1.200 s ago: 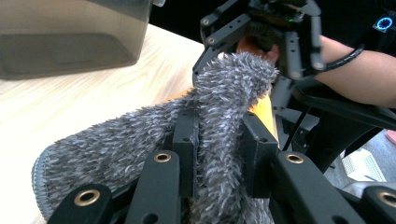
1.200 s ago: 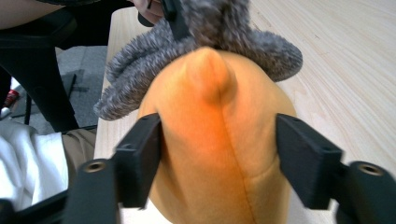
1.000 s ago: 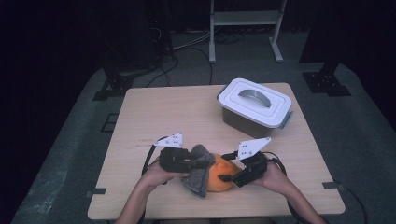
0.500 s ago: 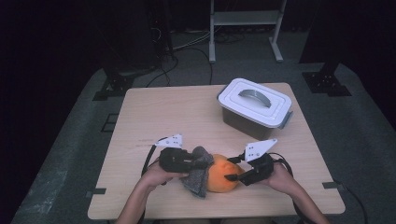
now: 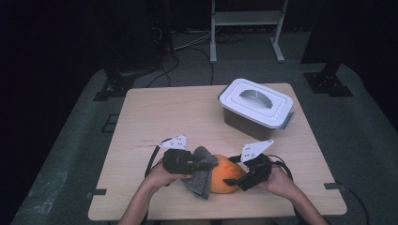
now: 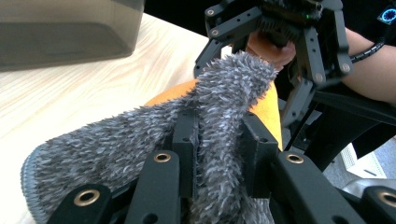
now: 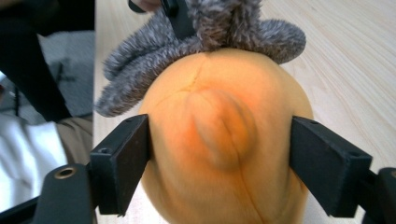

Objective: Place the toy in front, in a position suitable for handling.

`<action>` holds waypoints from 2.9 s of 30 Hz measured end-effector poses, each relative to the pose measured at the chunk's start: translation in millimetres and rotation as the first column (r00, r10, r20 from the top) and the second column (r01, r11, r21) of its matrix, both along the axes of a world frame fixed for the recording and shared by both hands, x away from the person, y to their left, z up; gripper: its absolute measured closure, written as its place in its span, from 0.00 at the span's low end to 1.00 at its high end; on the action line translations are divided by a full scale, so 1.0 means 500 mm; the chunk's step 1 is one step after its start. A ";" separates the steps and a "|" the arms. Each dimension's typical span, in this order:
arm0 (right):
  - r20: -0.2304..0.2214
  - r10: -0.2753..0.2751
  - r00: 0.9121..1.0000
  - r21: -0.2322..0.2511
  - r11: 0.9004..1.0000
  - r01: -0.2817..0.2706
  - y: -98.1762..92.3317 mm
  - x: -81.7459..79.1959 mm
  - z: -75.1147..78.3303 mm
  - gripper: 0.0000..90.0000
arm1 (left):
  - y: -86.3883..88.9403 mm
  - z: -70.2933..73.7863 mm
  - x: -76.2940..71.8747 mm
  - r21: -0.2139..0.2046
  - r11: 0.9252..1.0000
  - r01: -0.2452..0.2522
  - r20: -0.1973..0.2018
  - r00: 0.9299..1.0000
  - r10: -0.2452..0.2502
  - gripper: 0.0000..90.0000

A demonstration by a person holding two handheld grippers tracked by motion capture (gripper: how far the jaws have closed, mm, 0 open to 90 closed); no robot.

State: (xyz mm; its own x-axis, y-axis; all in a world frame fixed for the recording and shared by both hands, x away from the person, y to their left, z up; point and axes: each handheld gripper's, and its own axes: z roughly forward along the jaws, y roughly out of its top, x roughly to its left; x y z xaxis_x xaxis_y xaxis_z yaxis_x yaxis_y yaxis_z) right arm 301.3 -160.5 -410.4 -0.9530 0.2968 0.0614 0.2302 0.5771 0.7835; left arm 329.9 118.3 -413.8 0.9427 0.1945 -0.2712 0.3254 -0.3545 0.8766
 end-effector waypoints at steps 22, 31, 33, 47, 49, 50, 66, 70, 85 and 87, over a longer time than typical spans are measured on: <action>0.091 0.152 0.984 0.038 0.987 -0.156 0.030 0.006 -0.001 0.54 | 0.012 0.029 -0.005 -0.079 0.996 0.032 0.005 0.999 -0.031 0.78; 0.063 0.132 0.989 0.040 0.990 -0.135 -0.016 0.020 -0.013 0.51 | 0.036 0.001 0.008 0.011 1.000 -0.022 0.002 1.000 0.022 0.78; 0.043 0.120 0.992 0.051 0.991 -0.122 -0.028 0.024 -0.017 0.50 | 0.040 -0.004 0.011 0.007 1.000 -0.026 -0.010 1.000 0.026 0.78; 0.078 0.158 0.984 0.030 0.987 -0.161 -0.006 0.008 -0.018 0.50 | -0.004 0.025 -0.011 -0.020 0.999 0.049 0.033 0.998 -0.048 0.78; 0.080 0.157 0.984 0.027 0.987 -0.160 -0.009 0.010 -0.018 0.50 | 0.001 0.020 -0.008 -0.015 0.999 0.041 0.028 0.999 -0.040 0.78; 0.081 0.154 0.985 0.028 0.987 -0.157 -0.012 0.012 -0.018 0.50 | 0.004 0.017 -0.006 -0.004 0.999 0.033 0.029 0.999 -0.032 0.78; -0.004 0.046 0.999 0.014 0.999 -0.046 -0.022 0.011 0.000 0.29 | -0.001 0.007 -0.006 -0.005 1.000 0.013 -0.002 1.000 -0.013 0.78; -0.018 0.027 0.999 0.030 0.999 -0.026 -0.010 0.003 0.012 0.25 | -0.008 0.008 -0.009 -0.004 1.000 0.024 0.000 1.000 -0.024 0.78; 0.019 0.123 0.992 -0.025 0.992 -0.122 0.014 0.004 -0.001 0.51 | -0.021 0.027 -0.016 -0.027 0.998 0.056 0.019 0.998 -0.055 0.78; 0.035 0.142 0.989 -0.029 0.990 -0.141 0.019 0.004 0.001 0.52 | -0.020 0.026 -0.015 -0.027 0.998 0.054 0.018 0.998 -0.054 0.78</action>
